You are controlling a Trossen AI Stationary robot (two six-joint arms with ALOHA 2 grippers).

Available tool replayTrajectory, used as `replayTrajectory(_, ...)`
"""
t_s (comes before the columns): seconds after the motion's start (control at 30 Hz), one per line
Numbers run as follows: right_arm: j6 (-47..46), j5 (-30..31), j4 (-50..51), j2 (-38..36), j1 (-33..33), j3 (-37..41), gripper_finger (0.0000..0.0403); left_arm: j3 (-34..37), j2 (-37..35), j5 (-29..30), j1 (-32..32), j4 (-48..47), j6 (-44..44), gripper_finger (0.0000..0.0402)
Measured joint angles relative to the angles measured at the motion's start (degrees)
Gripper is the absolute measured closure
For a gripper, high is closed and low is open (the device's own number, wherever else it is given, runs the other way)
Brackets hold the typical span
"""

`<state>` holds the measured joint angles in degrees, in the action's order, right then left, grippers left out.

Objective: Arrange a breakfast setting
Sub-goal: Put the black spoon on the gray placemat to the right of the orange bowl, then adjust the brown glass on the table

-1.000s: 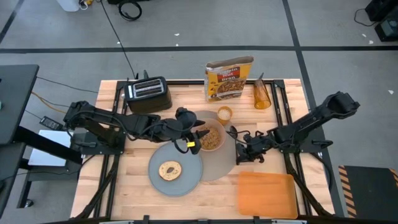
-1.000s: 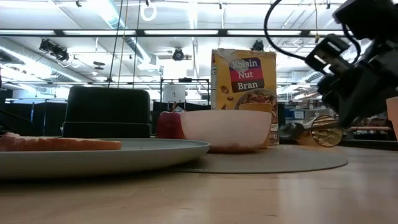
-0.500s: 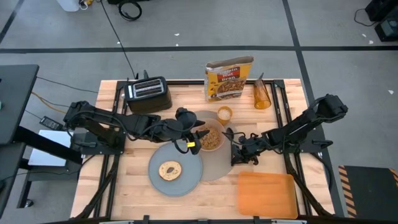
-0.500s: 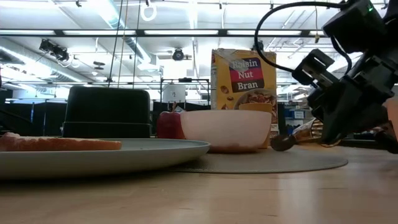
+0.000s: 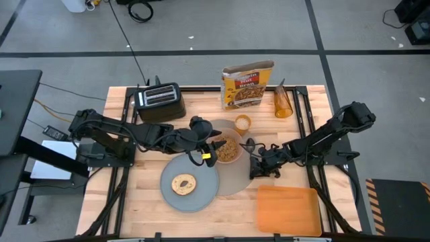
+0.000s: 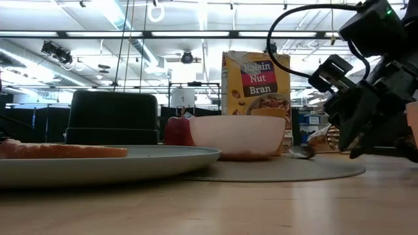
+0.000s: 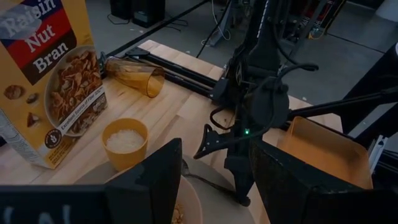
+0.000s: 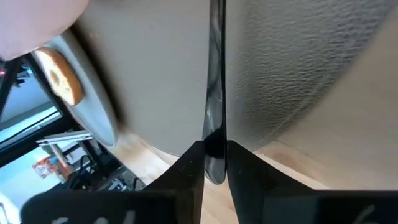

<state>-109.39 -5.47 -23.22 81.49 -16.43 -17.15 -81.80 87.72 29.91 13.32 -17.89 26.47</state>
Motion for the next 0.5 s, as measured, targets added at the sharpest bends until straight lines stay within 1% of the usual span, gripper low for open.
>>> replayTrajectory(0.23,0.1,-0.5,0.7,0.0,0.0,0.0,0.0303,0.0,0.0,0.0,0.0,0.0,-0.1,0.0205)
replayTrajectory(0.37,1.1,-0.4,1.2,-0.1,0.0,0.0,0.0301,0.0,0.0,0.0,0.0,0.0,-0.1,0.0205)
replayTrajectory(0.43,2.4,-0.2,2.5,-0.3,0.0,-1.0,0.0301,0.0,0.0,0.0,0.0,0.0,-0.1,0.0205)
replayTrajectory(0.5,5.1,0.3,5.5,-0.9,-0.1,-3.6,0.0301,0.0,0.0,0.0,0.0,0.0,-0.1,0.0205)
